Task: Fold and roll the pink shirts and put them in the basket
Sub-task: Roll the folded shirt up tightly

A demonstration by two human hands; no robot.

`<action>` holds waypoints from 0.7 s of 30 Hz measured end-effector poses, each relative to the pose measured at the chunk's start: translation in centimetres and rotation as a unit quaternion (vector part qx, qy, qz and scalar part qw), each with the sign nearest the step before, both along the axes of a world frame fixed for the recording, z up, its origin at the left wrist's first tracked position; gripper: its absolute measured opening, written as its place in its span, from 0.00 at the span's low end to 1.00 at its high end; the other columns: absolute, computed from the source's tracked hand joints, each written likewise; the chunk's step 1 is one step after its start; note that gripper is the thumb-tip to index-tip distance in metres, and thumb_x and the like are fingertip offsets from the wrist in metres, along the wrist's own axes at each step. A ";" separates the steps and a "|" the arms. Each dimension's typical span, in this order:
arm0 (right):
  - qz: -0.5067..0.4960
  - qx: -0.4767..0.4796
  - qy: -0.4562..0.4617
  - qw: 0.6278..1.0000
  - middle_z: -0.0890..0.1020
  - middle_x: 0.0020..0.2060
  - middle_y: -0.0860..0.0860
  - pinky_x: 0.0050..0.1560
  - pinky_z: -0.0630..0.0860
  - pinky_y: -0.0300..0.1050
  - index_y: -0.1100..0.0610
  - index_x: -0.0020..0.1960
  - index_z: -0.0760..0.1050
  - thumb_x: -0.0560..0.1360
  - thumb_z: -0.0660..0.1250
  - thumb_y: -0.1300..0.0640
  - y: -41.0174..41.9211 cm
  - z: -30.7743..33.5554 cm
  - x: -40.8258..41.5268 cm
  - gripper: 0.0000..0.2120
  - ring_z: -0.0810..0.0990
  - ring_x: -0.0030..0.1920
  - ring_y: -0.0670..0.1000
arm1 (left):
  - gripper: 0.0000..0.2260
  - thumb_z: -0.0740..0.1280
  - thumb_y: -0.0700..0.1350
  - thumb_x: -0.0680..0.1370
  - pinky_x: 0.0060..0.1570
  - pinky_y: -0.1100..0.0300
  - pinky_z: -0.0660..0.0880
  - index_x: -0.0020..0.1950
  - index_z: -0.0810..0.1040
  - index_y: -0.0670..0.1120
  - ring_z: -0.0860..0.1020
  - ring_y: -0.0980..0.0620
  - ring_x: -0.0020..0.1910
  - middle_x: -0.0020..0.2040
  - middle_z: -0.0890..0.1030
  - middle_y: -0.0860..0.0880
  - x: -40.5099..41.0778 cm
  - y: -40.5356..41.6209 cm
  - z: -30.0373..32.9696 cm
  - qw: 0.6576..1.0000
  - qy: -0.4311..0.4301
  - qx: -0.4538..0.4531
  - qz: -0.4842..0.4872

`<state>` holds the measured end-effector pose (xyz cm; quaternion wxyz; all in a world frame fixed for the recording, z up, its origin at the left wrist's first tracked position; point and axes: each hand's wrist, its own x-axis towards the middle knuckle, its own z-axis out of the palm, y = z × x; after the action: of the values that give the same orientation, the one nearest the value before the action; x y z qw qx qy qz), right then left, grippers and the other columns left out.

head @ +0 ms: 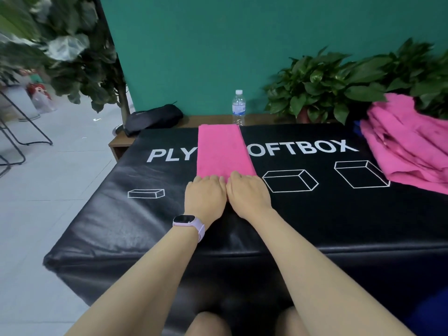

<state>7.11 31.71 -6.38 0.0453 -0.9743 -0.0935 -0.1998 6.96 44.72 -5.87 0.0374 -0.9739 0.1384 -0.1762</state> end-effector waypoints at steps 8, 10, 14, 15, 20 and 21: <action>0.041 -0.048 -0.015 0.998 0.73 0.28 0.49 0.30 0.65 0.46 0.54 0.40 0.62 0.70 0.63 0.65 0.7 -0.2 -10.1 0.11 0.76 0.28 0.54 | 0.13 0.40 0.39 0.76 0.44 0.50 0.71 0.46 0.62 0.50 0.69 0.44 0.40 0.44 0.68 0.49 -9.1 2.2 -0.9 0.995 0.005 0.030 -0.090; 0.034 -0.079 0.005 0.996 0.74 0.30 0.50 0.31 0.68 0.48 0.54 0.39 0.63 0.71 0.59 0.66 1.0 -0.1 -11.5 0.08 0.76 0.29 0.55 | 0.22 0.30 0.41 0.74 0.44 0.48 0.68 0.47 0.63 0.50 0.67 0.44 0.41 0.44 0.66 0.48 -10.4 2.3 -1.0 0.994 -0.027 0.021 -0.107; -0.005 -0.018 0.063 0.998 0.78 0.35 0.50 0.34 0.65 0.48 0.54 0.43 0.64 0.79 0.59 0.59 0.8 1.1 -10.8 0.07 0.78 0.35 0.55 | 0.09 0.56 0.40 0.81 0.40 0.52 0.63 0.42 0.69 0.47 0.65 0.45 0.38 0.40 0.69 0.49 -11.2 2.2 -0.8 0.982 -0.140 -0.074 -0.102; -0.012 0.009 0.077 0.997 0.80 0.38 0.50 0.35 0.65 0.48 0.54 0.44 0.66 0.80 0.58 0.58 0.9 1.2 -10.5 0.06 0.78 0.36 0.56 | 0.07 0.61 0.38 0.79 0.41 0.52 0.65 0.41 0.69 0.47 0.65 0.45 0.38 0.40 0.69 0.49 -11.3 2.7 -1.3 0.975 -0.164 -0.071 -0.131; -0.053 0.022 -0.031 0.998 0.79 0.42 0.52 0.48 0.70 0.51 0.56 0.48 0.75 0.82 0.58 0.56 1.8 0.5 -11.1 0.09 0.77 0.44 0.56 | 0.06 0.58 0.43 0.82 0.47 0.53 0.65 0.46 0.73 0.47 0.66 0.46 0.41 0.44 0.72 0.50 -11.5 3.8 -2.5 0.971 -0.154 -0.104 -0.150; -0.060 0.022 -0.071 0.995 0.77 0.41 0.52 0.47 0.69 0.52 0.56 0.46 0.75 0.82 0.59 0.57 1.9 0.1 -11.6 0.09 0.75 0.43 0.56 | 0.07 0.58 0.43 0.82 0.45 0.53 0.64 0.46 0.72 0.47 0.66 0.47 0.41 0.44 0.72 0.51 -11.4 3.6 -2.3 0.973 -0.149 -0.104 -0.141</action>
<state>-4.46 33.63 -6.31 0.0477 -0.9604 -0.0337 -0.2725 -4.40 48.36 -8.20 -0.0691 -0.9057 0.2483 -0.3367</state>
